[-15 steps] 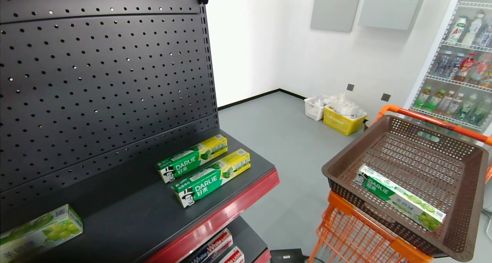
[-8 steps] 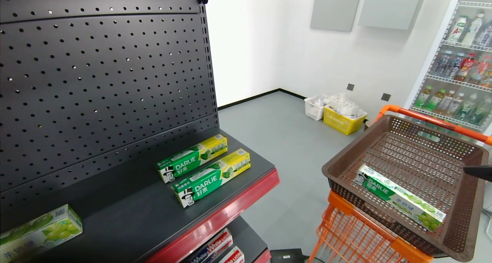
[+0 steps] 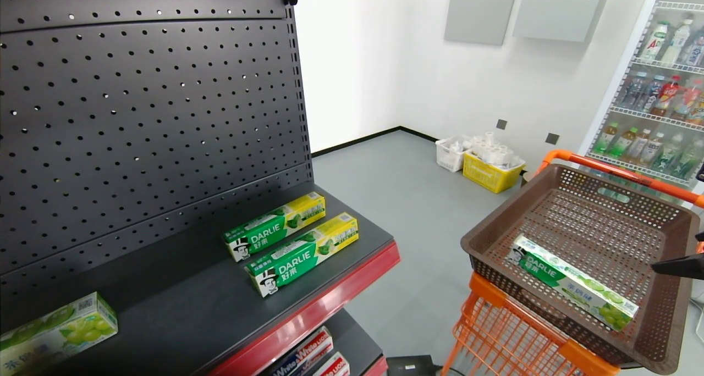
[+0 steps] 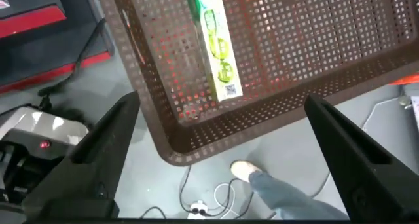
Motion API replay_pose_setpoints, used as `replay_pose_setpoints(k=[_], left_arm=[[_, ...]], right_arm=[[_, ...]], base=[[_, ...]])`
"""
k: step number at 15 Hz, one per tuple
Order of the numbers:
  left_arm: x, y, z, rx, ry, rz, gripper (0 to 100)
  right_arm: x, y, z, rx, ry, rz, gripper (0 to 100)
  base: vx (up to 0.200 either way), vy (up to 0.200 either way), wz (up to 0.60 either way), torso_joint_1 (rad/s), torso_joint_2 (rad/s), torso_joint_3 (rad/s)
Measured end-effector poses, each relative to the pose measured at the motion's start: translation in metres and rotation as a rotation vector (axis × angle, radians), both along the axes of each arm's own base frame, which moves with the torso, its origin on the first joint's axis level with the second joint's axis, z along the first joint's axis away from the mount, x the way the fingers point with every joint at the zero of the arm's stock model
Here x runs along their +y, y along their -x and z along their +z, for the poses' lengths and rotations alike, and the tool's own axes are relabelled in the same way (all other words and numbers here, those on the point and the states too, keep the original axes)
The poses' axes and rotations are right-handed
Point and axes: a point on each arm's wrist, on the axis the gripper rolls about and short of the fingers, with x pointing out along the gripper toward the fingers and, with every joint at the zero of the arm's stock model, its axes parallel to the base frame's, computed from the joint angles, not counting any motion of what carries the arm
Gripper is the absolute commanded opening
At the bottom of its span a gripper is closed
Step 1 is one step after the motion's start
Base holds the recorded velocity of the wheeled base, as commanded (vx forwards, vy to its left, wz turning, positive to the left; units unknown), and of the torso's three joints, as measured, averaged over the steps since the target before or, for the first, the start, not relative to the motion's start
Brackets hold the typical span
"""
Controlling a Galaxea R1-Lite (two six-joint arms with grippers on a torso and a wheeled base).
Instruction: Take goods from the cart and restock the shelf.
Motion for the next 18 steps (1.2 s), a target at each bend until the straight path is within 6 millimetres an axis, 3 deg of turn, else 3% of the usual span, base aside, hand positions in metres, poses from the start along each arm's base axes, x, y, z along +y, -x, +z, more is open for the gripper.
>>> replay_pose_setpoints(k=[3,18], left_arm=[[0.0,0.0,0.0,0.0,0.0,0.0,100],[0.0,0.0,0.0,0.0,0.0,0.0,100]], right_arm=[[-0.008,-0.012,-0.002,0.039,0.0,0.0,100],[-0.03,-0.072,-0.061,0.134,0.006,0.048,100]], base=[[0.0,0.0,0.0,0.0,0.0,0.0],[0.0,0.0,0.0,0.0,0.0,0.0]])
